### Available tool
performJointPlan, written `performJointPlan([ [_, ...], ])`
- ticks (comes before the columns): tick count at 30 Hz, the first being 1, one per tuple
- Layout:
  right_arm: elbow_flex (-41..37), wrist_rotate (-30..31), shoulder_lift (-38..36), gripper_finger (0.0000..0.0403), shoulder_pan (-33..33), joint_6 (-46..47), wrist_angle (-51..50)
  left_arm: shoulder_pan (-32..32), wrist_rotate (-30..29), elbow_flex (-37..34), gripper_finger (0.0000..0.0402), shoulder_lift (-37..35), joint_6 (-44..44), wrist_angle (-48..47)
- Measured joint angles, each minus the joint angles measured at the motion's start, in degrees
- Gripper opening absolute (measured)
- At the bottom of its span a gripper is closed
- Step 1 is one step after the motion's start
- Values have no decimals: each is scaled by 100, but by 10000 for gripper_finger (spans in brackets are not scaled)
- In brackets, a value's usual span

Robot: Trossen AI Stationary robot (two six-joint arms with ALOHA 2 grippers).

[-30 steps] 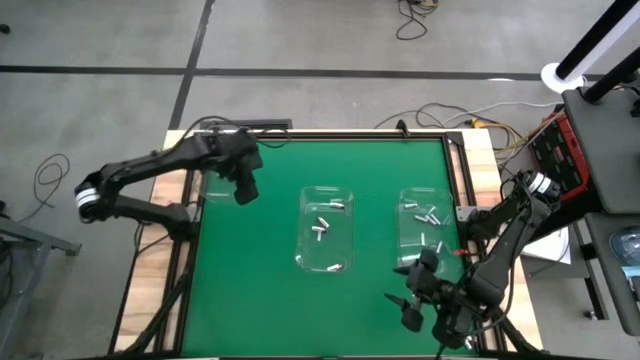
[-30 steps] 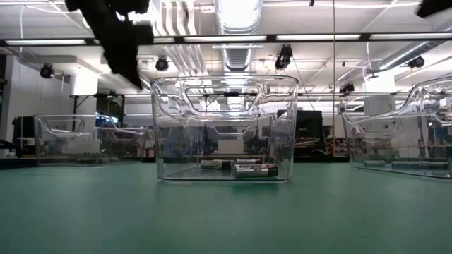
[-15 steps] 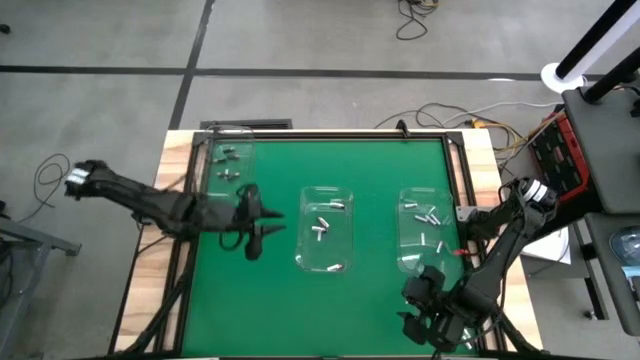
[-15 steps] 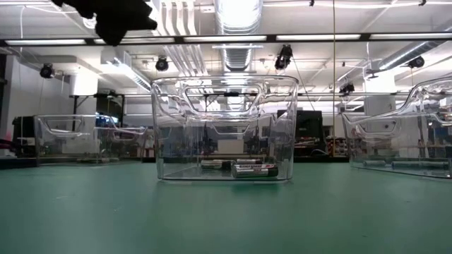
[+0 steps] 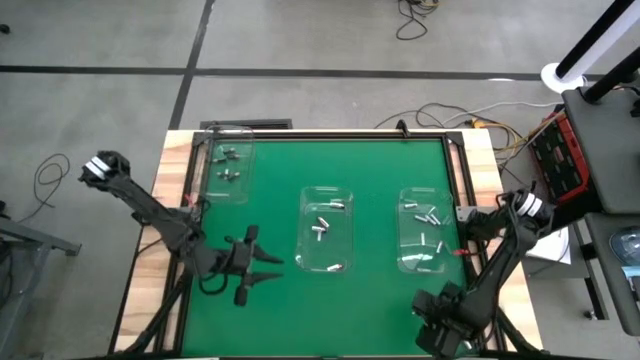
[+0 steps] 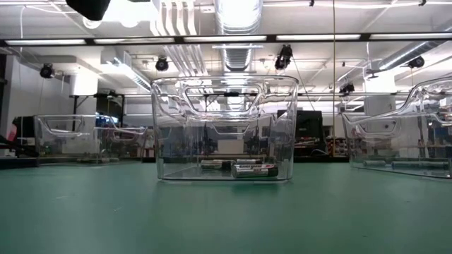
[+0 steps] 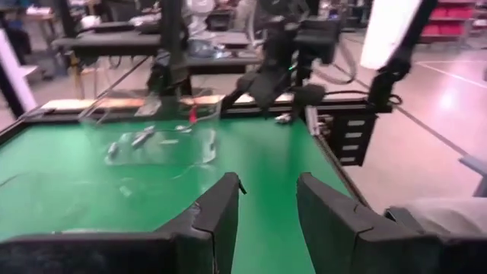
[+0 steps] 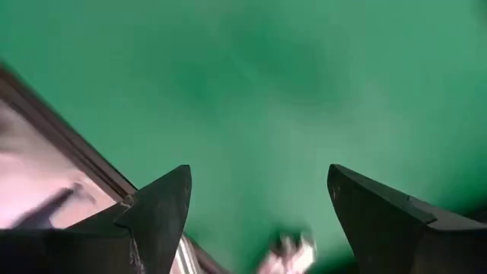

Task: Sort batteries
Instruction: Put the silver battery into the middle transparent bin

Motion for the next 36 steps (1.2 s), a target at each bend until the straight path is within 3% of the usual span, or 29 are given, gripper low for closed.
performJointPlan([
  [4, -125, -997, 207, 283, 17, 540, 302, -235, -8, 11, 114, 609, 389, 854],
  [8, -130, -1565, 289, 264, 94, 905, 647, -554, -9, 227, 114, 1392, 1162, 1832],
  [18, -133, -1686, 286, 222, 317, 1662, 836, -1204, 11, 1197, 114, 2780, 1976, 2219],
  [26, -284, -1686, 286, 212, 446, 1890, 1038, -1484, 3, 1679, 114, 2854, 2158, 1745],
  [33, -671, -1683, 286, 210, 510, 2048, 1364, -1627, -22, 1571, 114, 2854, 2101, 1719],
  [36, -686, -1679, 286, 210, 499, 2012, 1376, -1652, -292, 1567, 114, 2854, 2050, 1767],
])
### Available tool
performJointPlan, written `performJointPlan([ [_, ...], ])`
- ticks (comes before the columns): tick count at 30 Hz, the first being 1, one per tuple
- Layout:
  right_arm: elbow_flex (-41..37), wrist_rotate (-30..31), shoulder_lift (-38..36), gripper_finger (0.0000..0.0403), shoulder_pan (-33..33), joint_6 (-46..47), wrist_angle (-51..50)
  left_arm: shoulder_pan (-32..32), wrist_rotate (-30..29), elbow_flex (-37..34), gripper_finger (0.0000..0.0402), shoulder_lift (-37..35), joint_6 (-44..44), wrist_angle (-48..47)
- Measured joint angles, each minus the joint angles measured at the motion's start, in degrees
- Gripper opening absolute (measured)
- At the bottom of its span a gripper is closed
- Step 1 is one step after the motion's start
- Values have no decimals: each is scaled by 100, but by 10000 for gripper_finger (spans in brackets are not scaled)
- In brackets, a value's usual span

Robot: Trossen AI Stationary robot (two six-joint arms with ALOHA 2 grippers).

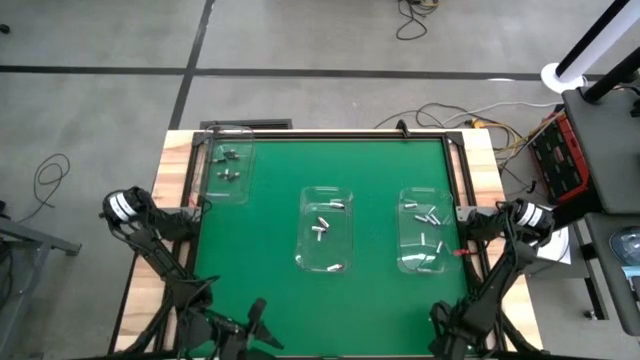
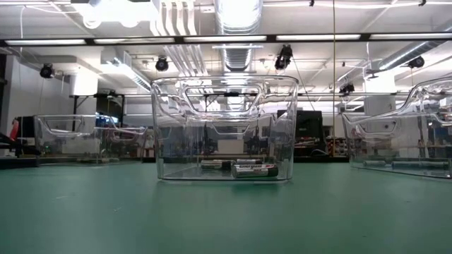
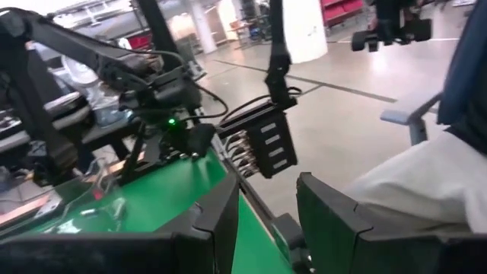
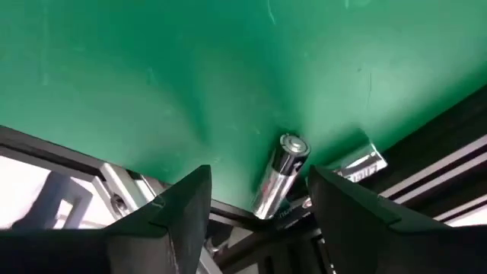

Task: Sort batteries
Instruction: Put the silver battery into the middle transparent bin

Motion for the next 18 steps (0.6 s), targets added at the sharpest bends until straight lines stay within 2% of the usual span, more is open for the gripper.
performJointPlan([
  [10, -28, 313, 0, 205, -9, 39, 380, -4, -106, -35, 114, 0, 68, 7],
  [14, -147, 346, 0, 183, 30, 197, 449, -2, -104, -176, 114, 0, 9, 7],
  [18, -218, 337, -4, 153, 28, 233, 494, -2, -103, -503, 114, -115, -646, 17],
])
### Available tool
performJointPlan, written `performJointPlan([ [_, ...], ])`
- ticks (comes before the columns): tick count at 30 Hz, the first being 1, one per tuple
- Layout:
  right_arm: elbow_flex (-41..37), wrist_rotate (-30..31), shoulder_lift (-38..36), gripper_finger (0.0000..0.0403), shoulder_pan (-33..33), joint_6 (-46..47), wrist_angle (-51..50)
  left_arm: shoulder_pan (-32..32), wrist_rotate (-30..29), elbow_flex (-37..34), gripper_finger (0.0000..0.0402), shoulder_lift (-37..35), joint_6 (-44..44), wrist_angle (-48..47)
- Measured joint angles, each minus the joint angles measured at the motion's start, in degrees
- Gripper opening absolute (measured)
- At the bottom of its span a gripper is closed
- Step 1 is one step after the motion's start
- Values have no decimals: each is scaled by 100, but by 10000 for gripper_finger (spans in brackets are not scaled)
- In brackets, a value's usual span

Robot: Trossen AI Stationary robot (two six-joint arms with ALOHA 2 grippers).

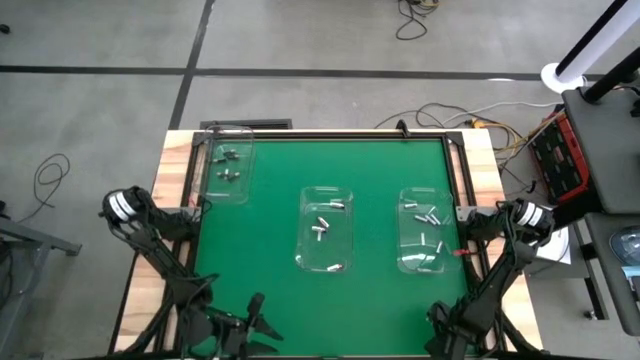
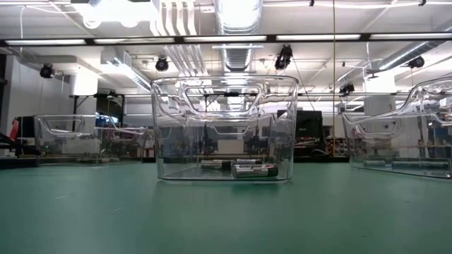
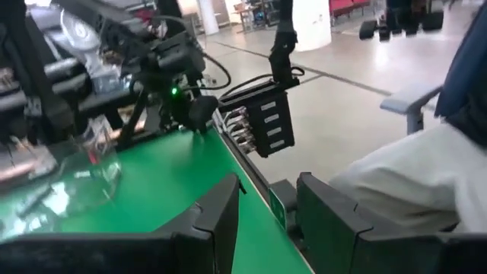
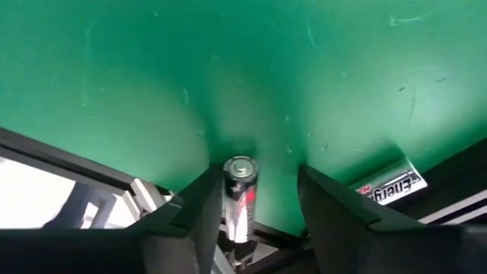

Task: Sort batteries
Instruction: Put the silver battery into the middle transparent bin

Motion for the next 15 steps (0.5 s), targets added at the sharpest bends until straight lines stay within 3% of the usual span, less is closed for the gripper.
performJointPlan([
  [12, 84, 374, -5, 45, -15, -224, -67, 7, -452, -1072, 114, -57, -234, 1619],
  [15, 372, 844, 13, 36, -83, -507, -366, 18, -511, -1307, 114, -57, -248, 2119],
])
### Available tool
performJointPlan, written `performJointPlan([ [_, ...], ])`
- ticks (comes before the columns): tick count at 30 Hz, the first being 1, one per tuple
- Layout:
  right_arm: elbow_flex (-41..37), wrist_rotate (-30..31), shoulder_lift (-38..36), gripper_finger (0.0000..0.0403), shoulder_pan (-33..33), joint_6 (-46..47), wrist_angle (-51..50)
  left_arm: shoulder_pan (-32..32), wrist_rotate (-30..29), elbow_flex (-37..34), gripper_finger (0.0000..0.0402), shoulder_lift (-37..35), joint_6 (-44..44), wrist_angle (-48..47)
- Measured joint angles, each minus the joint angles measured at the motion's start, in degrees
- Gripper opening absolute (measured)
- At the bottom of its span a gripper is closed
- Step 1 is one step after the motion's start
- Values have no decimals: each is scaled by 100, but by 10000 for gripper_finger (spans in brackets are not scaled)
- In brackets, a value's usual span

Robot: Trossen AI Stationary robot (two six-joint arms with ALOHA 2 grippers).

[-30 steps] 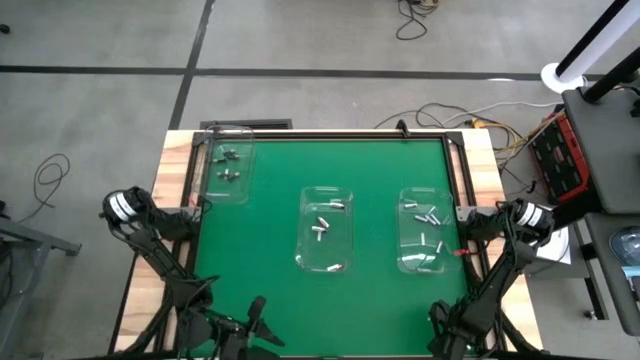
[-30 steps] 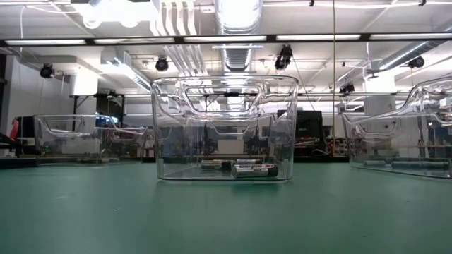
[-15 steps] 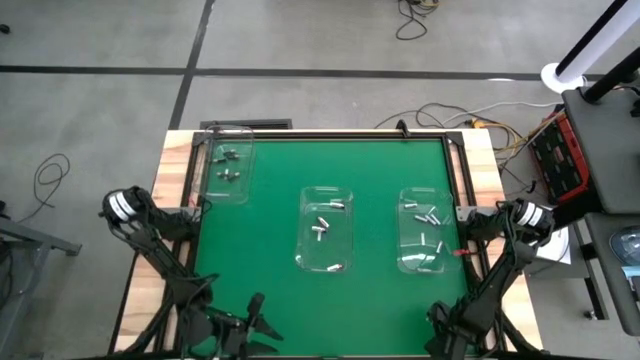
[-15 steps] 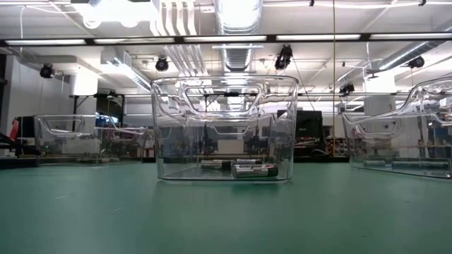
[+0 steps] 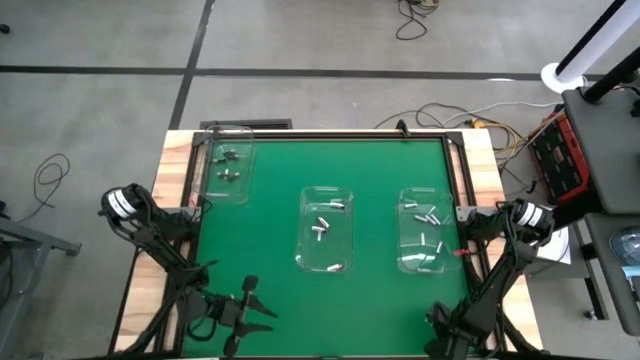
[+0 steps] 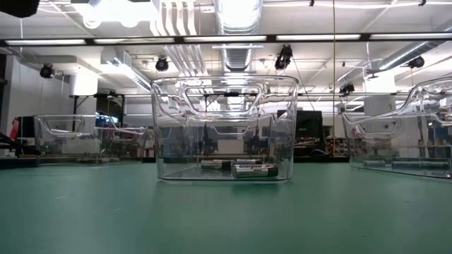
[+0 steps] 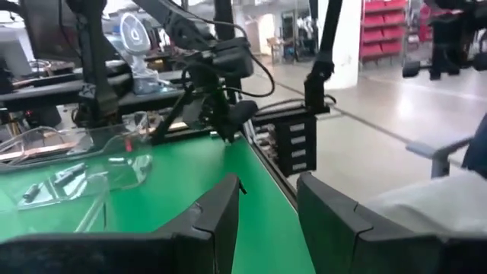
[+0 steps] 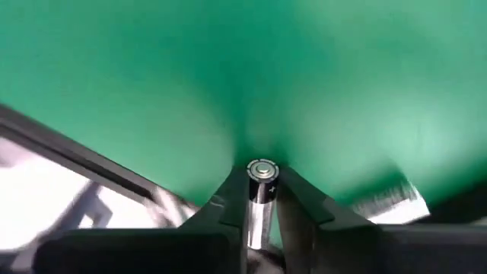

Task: Sort batteries
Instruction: Put the silver battery into the middle transparent bin

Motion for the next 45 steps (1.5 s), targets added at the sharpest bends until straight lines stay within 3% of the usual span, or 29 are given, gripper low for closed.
performJointPlan([
  [4, 677, 874, -13, 36, -264, -676, -648, 97, -70, -180, 115, 0, 40, 661],
  [8, 1140, 2206, -20, 36, -748, -2097, -617, 337, -13, -252, 132, 0, -214, 821],
  [18, 1574, 4447, -11, 36, -2101, -7686, 2554, 1120, 585, -260, 204, -48, -465, 677],
  [24, 1771, 5180, -13, 37, -2451, -9896, 3780, 1520, 867, -213, 203, -69, -331, 601],
  [29, 1741, 5273, -13, 37, -2688, -10409, 4123, 2045, 2021, 35, 195, -83, -433, 514],
  [35, 1730, 5278, -13, 38, -2816, -10560, 4191, 2471, 2022, 170, 193, -85, -483, 221],
  [45, 1723, 5276, -15, 38, -2892, -10516, 4243, 2502, 2026, 497, 175, -85, 418, 173],
])
